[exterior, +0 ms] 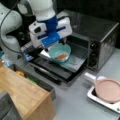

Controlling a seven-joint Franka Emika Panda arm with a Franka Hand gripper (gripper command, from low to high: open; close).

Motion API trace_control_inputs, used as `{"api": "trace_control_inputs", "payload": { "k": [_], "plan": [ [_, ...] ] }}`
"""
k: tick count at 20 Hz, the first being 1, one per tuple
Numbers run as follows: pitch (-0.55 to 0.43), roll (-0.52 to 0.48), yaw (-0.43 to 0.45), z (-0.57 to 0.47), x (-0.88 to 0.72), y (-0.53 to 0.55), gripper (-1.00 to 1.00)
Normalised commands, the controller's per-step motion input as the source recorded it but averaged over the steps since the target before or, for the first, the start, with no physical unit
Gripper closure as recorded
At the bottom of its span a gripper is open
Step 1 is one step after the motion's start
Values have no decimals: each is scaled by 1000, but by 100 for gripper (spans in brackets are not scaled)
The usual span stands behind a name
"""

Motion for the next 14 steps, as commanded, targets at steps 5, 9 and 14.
{"api": "trace_control_inputs", "payload": {
  "k": [5,9,14],
  "plan": [
    [218,-131,505,153,418,-163,-100],
    [222,-54,431,192,414,-132,-100],
    [241,-95,314,237,392,-116,-100]
  ]
}}
